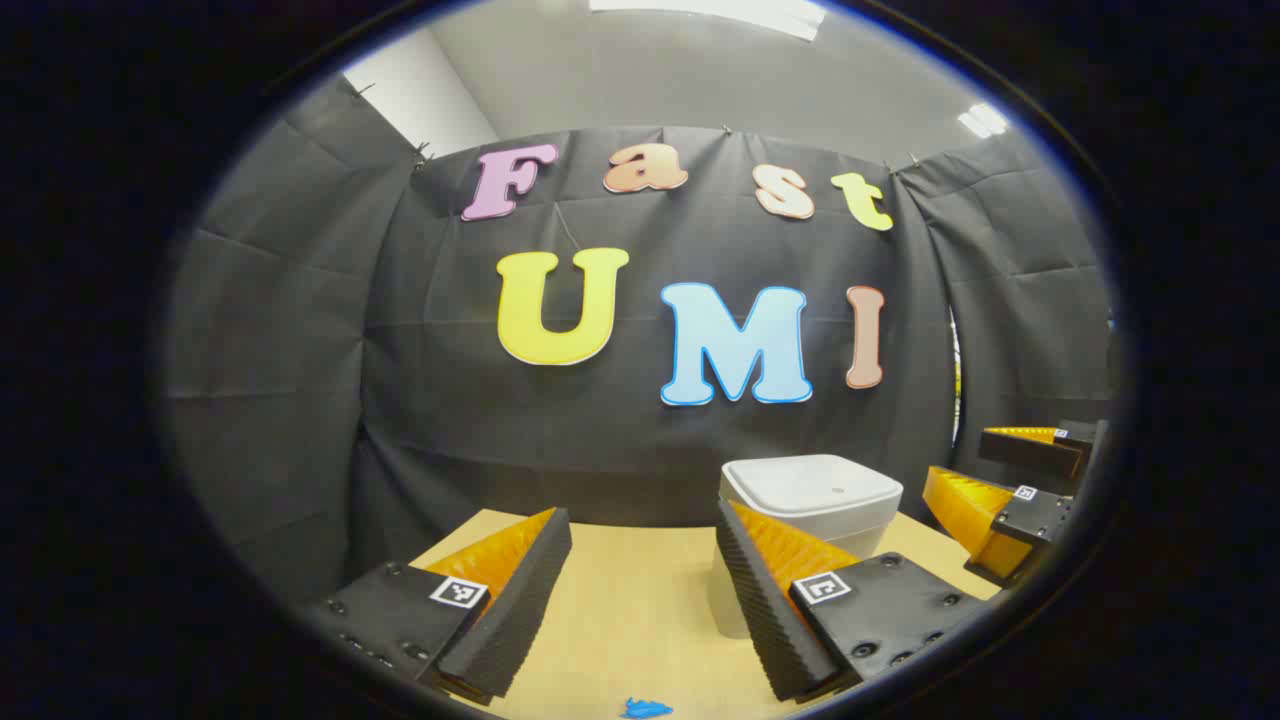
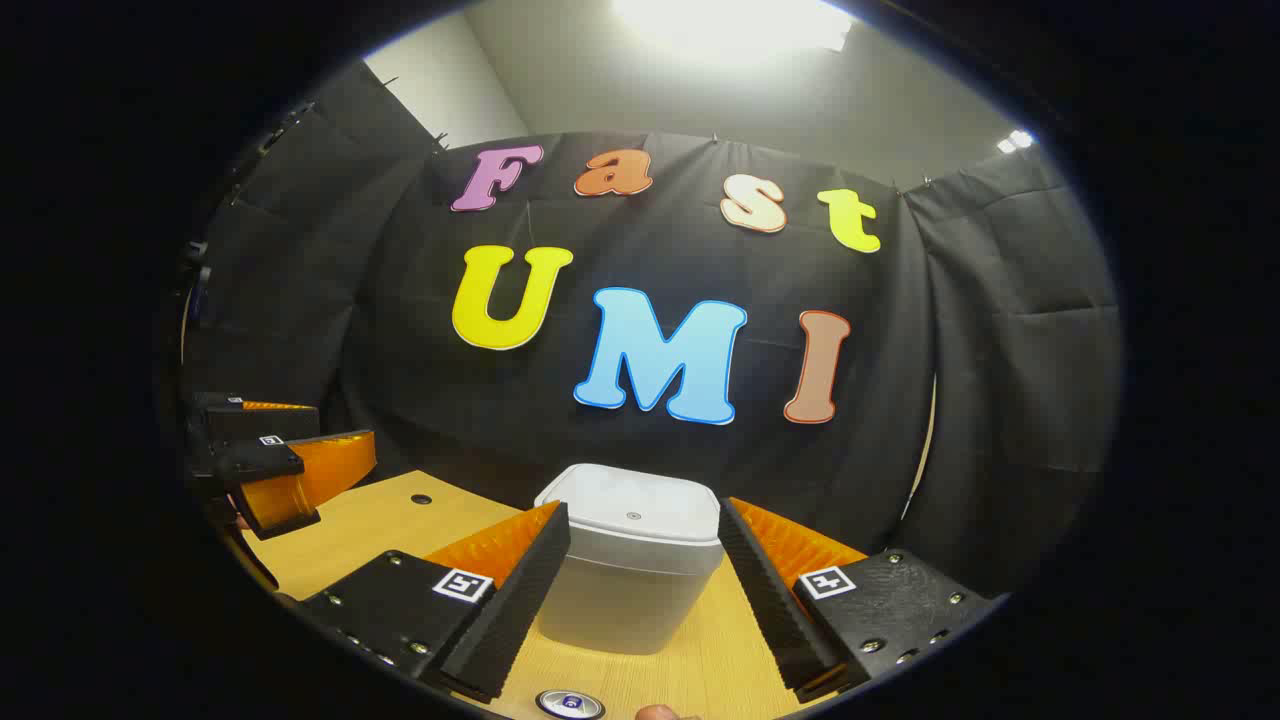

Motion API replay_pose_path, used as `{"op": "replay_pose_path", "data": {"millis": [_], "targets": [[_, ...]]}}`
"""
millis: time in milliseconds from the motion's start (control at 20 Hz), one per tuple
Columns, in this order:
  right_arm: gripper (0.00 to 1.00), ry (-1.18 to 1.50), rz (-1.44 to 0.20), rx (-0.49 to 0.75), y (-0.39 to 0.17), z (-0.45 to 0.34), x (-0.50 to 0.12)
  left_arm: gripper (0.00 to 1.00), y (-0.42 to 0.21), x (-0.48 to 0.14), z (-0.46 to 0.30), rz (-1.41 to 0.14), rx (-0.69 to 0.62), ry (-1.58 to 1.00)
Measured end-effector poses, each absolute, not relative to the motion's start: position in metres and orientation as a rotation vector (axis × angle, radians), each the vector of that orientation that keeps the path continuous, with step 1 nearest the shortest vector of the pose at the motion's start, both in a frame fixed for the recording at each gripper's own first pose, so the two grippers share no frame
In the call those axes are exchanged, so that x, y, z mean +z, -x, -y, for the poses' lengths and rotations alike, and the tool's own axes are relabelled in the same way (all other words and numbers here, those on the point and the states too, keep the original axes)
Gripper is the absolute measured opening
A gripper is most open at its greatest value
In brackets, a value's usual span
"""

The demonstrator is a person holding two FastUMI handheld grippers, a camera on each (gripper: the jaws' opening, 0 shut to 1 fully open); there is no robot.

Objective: Press the lid of the desktop garbage bin to open it, pick up the crumpled paper on the desktop and throw it into the bin, then pick up the pop can on the desktop and drop it into the bin, and finally close the garbage bin lid.

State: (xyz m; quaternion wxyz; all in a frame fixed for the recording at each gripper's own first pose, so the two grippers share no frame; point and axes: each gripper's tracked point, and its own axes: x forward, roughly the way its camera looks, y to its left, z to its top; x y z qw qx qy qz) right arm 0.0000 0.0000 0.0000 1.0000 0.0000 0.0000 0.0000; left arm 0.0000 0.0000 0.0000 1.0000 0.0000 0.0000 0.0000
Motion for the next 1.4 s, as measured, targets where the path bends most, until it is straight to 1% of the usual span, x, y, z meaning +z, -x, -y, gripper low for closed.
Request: {"op": "replay_pose_path", "data": {"millis": [500,550,650,850,900,1000,1150,1300,1400], "targets": [[0.96,-0.026,-0.024,0.013,-0.007,-0.001,-0.004,0.95,-0.006,-0.005,-0.001,-0.009,0.003,0.002],[0.95,-0.029,-0.026,0.011,-0.008,0.000,-0.007,0.95,-0.006,-0.005,0.000,-0.008,0.003,0.001],[0.90,-0.033,-0.034,0.015,-0.009,-0.001,-0.009,0.95,-0.010,-0.004,0.003,-0.009,0.001,-0.002],[0.90,-0.034,-0.037,0.013,-0.009,0.002,-0.010,0.95,-0.012,-0.008,0.008,-0.015,-0.004,0.009],[0.87,-0.033,-0.038,0.016,-0.009,0.003,-0.010,0.95,-0.013,-0.009,0.009,-0.019,-0.005,0.013],[0.85,-0.035,-0.047,0.026,-0.009,0.001,-0.013,0.95,-0.013,-0.012,0.011,-0.024,-0.007,0.017],[0.65,-0.039,-0.058,0.017,-0.010,0.003,-0.017,0.95,-0.014,-0.011,0.014,-0.023,-0.009,0.012],[0.62,-0.043,-0.069,0.017,-0.011,0.002,-0.021,0.95,-0.016,-0.012,0.014,-0.026,-0.009,0.015],[0.33,-0.047,-0.064,0.017,-0.012,0.003,-0.020,0.95,-0.017,-0.017,0.014,-0.035,-0.008,0.019]]}}
